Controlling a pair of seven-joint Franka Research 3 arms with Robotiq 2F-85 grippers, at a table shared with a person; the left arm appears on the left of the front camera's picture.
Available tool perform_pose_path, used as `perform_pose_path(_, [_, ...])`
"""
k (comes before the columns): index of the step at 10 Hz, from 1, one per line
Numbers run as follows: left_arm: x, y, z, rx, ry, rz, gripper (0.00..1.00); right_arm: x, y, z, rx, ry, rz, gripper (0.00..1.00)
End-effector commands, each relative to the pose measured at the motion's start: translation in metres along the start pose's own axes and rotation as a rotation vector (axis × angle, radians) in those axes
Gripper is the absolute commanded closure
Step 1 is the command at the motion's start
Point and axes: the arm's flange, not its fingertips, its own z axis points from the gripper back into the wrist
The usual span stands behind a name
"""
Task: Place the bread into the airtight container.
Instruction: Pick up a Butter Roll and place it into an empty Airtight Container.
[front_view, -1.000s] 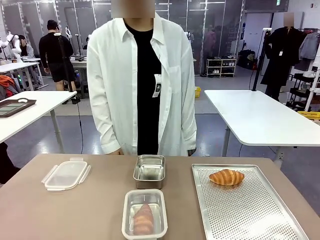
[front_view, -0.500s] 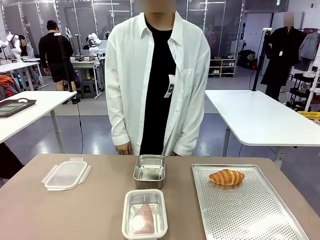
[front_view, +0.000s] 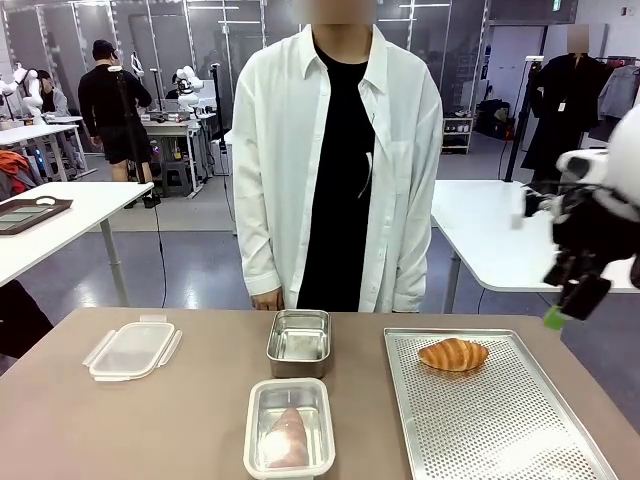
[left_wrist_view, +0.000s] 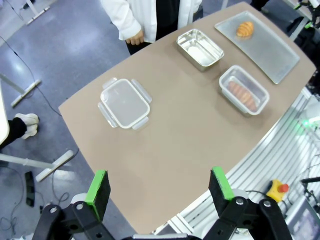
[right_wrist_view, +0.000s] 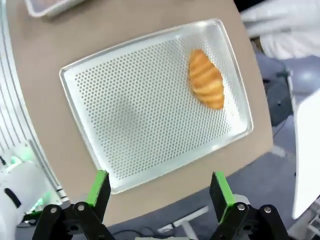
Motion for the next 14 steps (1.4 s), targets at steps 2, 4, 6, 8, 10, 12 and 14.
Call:
perform_pose_path(2, [0.001, 0.0, 0.001, -0.001, -0.002, -0.007, 0.0, 0.02, -0.018, -0.036, 0.001, 0.031, 0.183, 0.0])
perform_pose_path(4, [0.001, 0.0, 0.001, -0.001, -0.002, -0.007, 0.0, 0.021, -0.018, -0.055, 0.022, 0.038, 0.181, 0.0])
perform_pose_path(6, [0.001, 0.0, 0.001, -0.001, -0.002, -0.007, 0.0, 0.024, -0.013, -0.055, 0.034, 0.035, 0.166, 0.0])
perform_pose_path(8, [0.001, 0.0, 0.001, -0.001, -0.002, -0.007, 0.0, 0.024, -0.013, -0.055, 0.034, 0.035, 0.166, 0.0])
perform_pose_path(10, [0.001, 0.0, 0.001, -0.001, -0.002, -0.007, 0.0, 0.024, -0.013, -0.055, 0.034, 0.035, 0.166, 0.0])
perform_pose_path(12, [0.001, 0.0, 0.001, -0.001, -0.002, -0.007, 0.0, 0.024, -0.013, -0.056, 0.035, 0.039, 0.168, 0.0])
perform_pose_path(14, [0.001, 0.0, 0.001, -0.001, -0.002, -0.007, 0.0, 0.046, -0.033, -0.074, 0.011, 0.058, 0.161, 0.0])
